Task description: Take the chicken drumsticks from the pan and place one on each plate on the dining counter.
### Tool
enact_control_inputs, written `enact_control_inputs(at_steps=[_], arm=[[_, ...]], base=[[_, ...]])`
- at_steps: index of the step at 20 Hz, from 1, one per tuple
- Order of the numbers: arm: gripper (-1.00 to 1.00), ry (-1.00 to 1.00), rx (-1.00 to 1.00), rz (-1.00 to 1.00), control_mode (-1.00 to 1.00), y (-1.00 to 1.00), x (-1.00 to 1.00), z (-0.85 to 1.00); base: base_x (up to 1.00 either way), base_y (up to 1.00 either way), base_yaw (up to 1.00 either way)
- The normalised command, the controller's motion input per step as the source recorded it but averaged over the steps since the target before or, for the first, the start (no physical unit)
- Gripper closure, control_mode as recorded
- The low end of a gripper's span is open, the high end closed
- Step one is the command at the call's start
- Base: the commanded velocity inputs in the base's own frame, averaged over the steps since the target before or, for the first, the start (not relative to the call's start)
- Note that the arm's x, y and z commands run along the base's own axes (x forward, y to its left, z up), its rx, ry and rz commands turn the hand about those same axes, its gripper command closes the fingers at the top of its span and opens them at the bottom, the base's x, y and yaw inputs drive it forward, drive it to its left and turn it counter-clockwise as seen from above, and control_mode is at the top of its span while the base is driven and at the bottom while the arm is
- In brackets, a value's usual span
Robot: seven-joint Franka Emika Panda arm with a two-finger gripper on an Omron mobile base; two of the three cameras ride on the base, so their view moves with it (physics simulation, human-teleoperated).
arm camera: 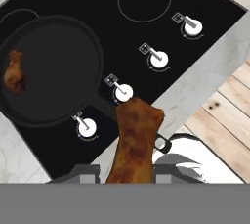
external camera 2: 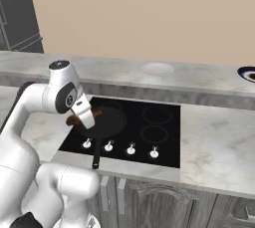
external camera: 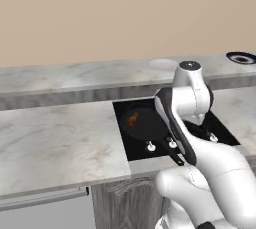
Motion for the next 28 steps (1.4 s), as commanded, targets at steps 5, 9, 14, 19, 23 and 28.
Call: enact_control_inputs(at_steps=[5, 9, 14, 19, 23, 28], arm=[[1.0, -0.03, 0.0, -0.04, -1.0, 0.0, -0.46, -0.27], [1.0, 0.0, 0.0, -0.01, 1.0, 0.0, -0.13, -0.1], [1.0, 0.0, 0.0, 0.0, 1.0, 0.0, 0.0, 0.0], [1.0, 0.0, 0.0, 0.0, 1.0, 0.0, 0.0, 0.0], [1.0, 0.0, 0.0, 0.0, 1.0, 0.0, 0.0, 0.0], [1.0, 0.0, 0.0, 0.0, 1.0, 0.0, 0.0, 0.0]], base=[[0.0, 0.0, 0.0], [-0.17, 0.0, -0.02], [-0.53, -0.14, -0.07], [-0.26, -0.69, -0.03], [0.0, -1.0, 0.0], [-0.07, -1.0, 0.0]])
